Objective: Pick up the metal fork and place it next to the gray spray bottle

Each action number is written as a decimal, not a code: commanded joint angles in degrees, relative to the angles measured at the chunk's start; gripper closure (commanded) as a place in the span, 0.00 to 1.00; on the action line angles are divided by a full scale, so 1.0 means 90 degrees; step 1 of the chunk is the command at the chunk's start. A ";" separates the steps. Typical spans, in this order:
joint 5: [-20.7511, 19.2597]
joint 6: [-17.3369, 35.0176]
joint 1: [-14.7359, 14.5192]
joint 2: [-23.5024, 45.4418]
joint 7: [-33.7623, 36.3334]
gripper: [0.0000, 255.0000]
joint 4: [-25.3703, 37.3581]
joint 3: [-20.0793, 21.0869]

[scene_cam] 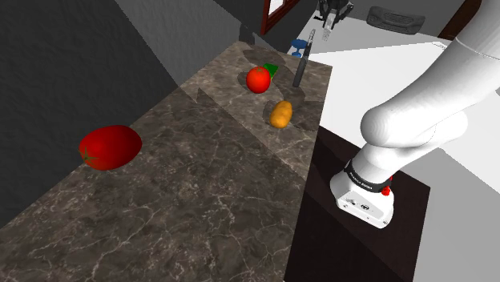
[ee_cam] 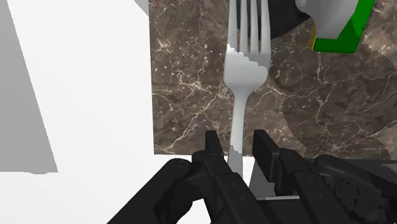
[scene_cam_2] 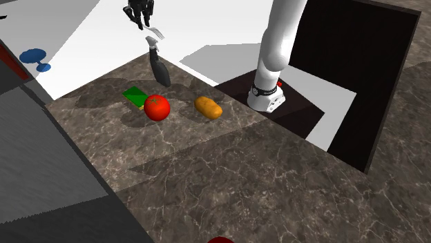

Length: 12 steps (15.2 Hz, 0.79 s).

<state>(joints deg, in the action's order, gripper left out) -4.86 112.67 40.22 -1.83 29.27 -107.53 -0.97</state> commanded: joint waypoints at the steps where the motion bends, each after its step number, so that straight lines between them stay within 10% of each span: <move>1: -0.0007 0.0172 -0.0002 0.0019 0.0022 1.00 -0.0149 0.0003; 12: -0.0046 0.1086 0.0006 0.0201 0.0096 1.00 -0.0883 -0.0005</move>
<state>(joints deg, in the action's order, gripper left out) -5.24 121.64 40.24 -0.16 30.10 -114.84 -1.00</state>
